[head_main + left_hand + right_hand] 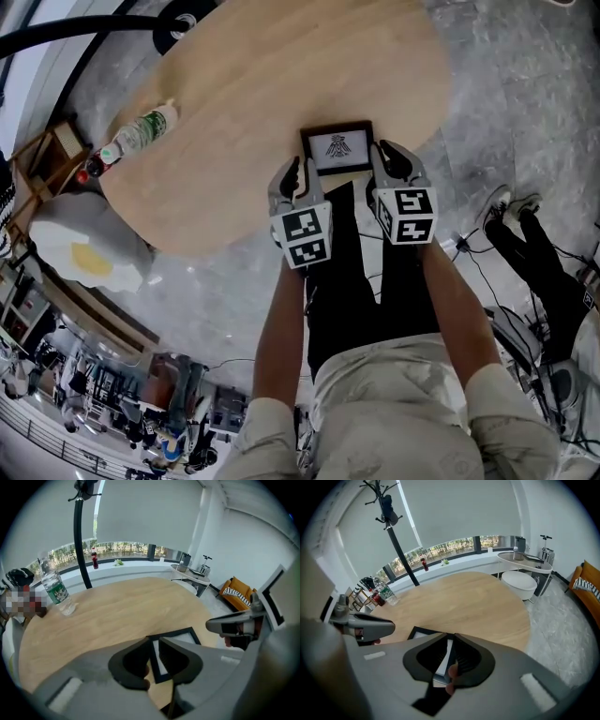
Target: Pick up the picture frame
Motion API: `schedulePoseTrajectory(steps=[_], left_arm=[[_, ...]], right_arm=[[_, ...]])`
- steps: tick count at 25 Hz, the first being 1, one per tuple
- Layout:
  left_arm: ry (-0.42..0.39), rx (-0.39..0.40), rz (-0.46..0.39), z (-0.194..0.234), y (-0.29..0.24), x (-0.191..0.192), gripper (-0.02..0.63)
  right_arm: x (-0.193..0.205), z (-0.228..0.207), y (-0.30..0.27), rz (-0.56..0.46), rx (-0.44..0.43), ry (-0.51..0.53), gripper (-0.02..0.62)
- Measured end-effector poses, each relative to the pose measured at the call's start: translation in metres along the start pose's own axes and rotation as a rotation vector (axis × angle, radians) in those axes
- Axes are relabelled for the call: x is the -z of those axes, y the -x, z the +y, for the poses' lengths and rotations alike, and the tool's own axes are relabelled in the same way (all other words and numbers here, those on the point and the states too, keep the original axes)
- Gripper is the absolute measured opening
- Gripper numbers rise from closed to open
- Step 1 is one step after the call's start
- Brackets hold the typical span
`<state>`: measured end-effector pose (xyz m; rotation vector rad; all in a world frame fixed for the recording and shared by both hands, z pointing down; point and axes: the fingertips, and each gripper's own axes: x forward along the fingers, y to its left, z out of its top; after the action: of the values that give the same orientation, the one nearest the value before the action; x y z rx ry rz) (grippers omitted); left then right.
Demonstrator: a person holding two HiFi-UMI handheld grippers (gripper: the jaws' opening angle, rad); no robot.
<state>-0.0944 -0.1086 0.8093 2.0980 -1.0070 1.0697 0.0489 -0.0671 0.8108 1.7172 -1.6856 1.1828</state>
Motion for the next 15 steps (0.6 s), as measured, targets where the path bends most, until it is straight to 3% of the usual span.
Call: schedulePoseTrajectory(steps=[8, 15], left_arm=[[0.060, 0.027, 0.088, 0.001, -0.029, 0.027, 0.122], [0.092, 0.053, 0.111, 0.002, -0.039, 0.040, 0.140]], right_arm=[[0.028, -0.010, -0.018, 0.091, -0.004, -0.125, 0.096], [0.044, 0.000, -0.028, 0.137, -0.028, -0.132, 0.115]])
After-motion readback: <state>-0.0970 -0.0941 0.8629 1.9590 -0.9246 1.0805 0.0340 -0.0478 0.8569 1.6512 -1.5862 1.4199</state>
